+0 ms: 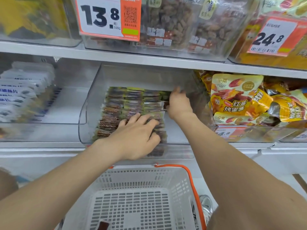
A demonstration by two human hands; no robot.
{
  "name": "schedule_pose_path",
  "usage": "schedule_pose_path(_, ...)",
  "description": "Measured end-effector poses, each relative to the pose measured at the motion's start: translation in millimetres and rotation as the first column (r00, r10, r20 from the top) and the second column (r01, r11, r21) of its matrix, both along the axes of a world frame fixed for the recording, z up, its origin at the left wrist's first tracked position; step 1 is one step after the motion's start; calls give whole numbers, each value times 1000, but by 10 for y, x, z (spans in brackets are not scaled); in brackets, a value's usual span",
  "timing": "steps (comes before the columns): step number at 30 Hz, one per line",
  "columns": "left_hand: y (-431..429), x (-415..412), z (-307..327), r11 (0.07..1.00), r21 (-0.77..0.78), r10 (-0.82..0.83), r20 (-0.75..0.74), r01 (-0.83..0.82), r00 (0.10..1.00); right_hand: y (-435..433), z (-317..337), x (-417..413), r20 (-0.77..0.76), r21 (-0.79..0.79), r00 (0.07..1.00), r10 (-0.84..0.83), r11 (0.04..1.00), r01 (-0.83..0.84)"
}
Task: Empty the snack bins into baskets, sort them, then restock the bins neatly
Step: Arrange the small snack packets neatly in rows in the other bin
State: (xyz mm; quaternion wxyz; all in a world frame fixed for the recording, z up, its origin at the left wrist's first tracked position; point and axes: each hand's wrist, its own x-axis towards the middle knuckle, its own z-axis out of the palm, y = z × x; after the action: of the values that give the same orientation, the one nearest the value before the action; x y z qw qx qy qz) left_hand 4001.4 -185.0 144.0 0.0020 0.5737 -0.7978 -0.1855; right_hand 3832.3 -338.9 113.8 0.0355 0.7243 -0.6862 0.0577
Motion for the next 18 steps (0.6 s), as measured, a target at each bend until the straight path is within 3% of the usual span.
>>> schedule_pose_path(2, 12, 4, 11, 1000, -10, -3, -3, 3, 1000, 4, 34, -7, 55, -52, 998, -32, 998, 35)
schedule_pose_path(7, 32, 5, 28, 1000, -25, -1, -9, 1, 1000, 36, 92, -70, 276, 20, 960, -41, 999, 37)
schedule_pose_path(11, 25, 4, 35, 1000, -26, -5, -5, 5, 1000, 18, 84, -72, 307, -14, 950, -63, 997, 70)
schedule_pose_path(14, 26, 1, 41, 1000, -22, -7, -5, 7, 1000, 7, 95, -63, 381, 78, 915, -131, 991, 109)
schedule_pose_path(18, 33, 2, 52, 1000, -15, -12, -9, 11, 1000, 11, 105, -62, 346, 150, 926, -150, 983, 103)
